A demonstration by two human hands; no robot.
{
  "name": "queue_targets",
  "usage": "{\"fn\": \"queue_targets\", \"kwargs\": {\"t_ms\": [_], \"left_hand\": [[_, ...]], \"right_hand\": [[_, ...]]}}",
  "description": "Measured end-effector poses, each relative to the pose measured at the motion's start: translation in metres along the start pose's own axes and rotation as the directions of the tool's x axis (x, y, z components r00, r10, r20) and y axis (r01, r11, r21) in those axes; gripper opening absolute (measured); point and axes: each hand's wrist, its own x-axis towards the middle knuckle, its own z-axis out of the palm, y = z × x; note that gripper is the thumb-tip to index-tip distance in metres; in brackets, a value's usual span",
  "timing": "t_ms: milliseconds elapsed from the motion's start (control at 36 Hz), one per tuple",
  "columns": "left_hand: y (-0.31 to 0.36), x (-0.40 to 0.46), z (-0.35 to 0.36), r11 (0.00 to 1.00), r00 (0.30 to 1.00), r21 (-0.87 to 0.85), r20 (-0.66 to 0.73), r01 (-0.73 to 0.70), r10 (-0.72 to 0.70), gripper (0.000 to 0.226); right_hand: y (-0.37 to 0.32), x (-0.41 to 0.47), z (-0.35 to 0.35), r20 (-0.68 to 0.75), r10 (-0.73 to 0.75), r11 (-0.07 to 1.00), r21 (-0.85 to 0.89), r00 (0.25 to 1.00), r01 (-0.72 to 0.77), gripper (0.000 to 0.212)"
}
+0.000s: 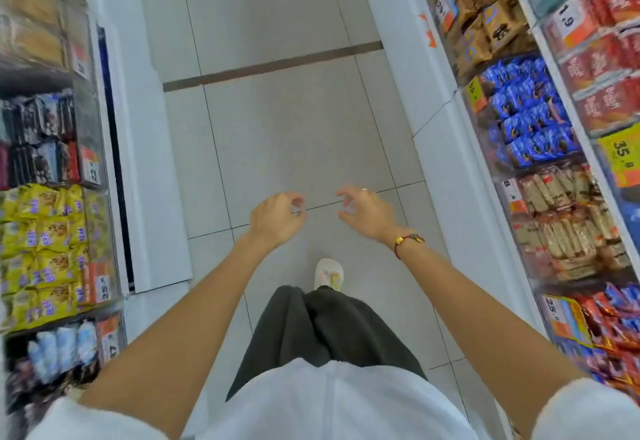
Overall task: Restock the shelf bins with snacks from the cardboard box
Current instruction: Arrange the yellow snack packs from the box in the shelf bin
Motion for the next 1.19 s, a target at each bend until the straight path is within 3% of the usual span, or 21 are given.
{"fn": "queue_targets", "kwargs": {"t_ms": [83, 167, 361, 528, 639, 861, 1194], "left_hand": [[0.008, 0.015, -0.007, 0.994, 0.999, -0.102, -0.034, 0.024, -0.027, 0.030], [0.015, 0.035, -0.024, 0.995, 0.998, -0.099, -0.047, 0.025, -0.030, 0.029], [0.002, 0.114, -0.079, 1.000, 0.996, 0.013, -0.090, -0.010, 0.011, 0.034], [-0.004, 0.195, -0.158, 0.984, 0.987, 0.153, -0.115, -0.095, 0.114, 0.041], [0.000, 0.242, -0.210, 0.962, 0.972, 0.238, -0.158, -0.133, 0.173, 0.043], [0.007, 0.339, -0.295, 0.982, 0.951, 0.125, -0.260, -0.140, 0.168, 0.042], [0.058, 0.545, -0.407, 0.984, 0.973, 0.145, -0.189, -0.104, 0.131, 0.045]], "right_hand": [[0.002, 0.018, -0.015, -0.069, 0.064, 0.998, 0.033, 0.996, -0.062, 0.038], [-0.002, 0.043, -0.031, -0.080, 0.081, 0.996, 0.031, 0.993, -0.079, 0.038], [-0.029, 0.123, -0.073, -0.068, 0.019, 0.994, -0.106, 0.997, -0.026, 0.041], [-0.072, 0.206, -0.119, -0.173, -0.042, 0.978, -0.209, 0.984, 0.005, 0.041], [-0.102, 0.253, -0.149, -0.253, -0.088, 0.984, -0.172, 0.964, 0.044, 0.041], [-0.138, 0.356, -0.205, -0.406, -0.168, 0.983, -0.132, 0.899, 0.124, 0.038], [-0.145, 0.551, -0.344, -0.333, -0.086, 0.994, -0.091, 0.939, 0.059, 0.040]]}}
